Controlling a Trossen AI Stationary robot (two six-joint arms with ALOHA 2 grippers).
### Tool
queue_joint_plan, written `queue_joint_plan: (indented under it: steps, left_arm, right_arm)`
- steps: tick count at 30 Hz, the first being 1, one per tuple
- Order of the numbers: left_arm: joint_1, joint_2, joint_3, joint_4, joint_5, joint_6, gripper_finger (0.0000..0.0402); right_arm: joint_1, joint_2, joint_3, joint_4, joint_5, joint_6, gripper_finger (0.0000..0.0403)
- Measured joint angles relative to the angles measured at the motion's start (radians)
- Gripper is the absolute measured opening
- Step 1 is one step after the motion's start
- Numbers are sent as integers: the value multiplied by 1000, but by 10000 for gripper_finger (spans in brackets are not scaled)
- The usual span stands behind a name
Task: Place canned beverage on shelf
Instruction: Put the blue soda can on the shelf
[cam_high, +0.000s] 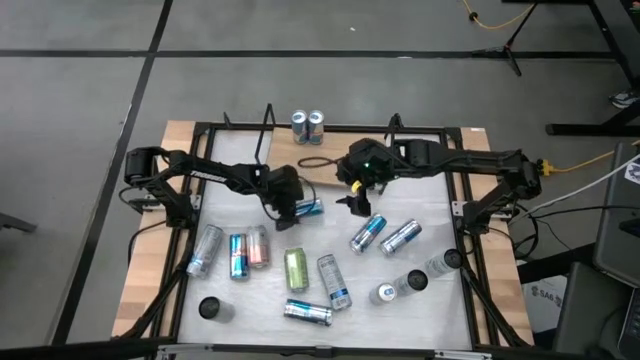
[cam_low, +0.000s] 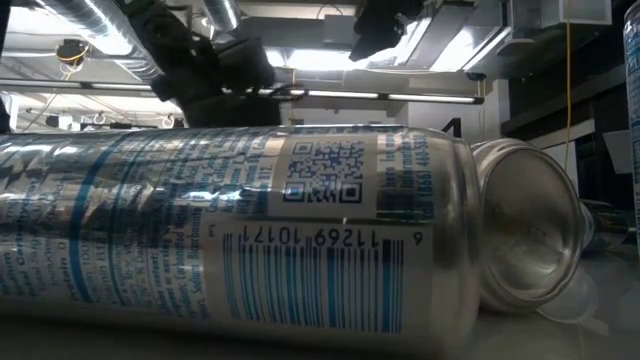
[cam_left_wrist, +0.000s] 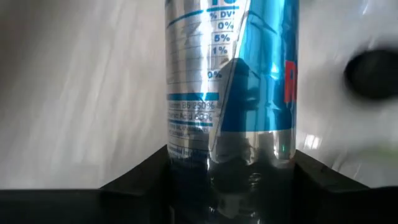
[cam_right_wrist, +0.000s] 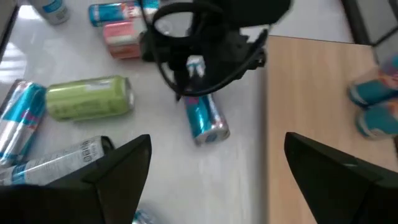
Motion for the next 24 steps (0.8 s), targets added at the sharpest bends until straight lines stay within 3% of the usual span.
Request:
queue_joint_plan:
  steps: [7, 19, 24]
  left_arm:
    - [0, -1, 0, 337, -2, -140, 207]
    - [-2, -1, 0, 848, -231, -195, 209]
    - [0, -2, 1, 1054, -310, -192, 209]
  right_arm:
    - [-62, -19, 105, -110, 0, 6, 358]
    - [-136, -25, 305, -215, 7, 108, 358]
    - [-149, -75, 325, -222, 19, 104, 358]
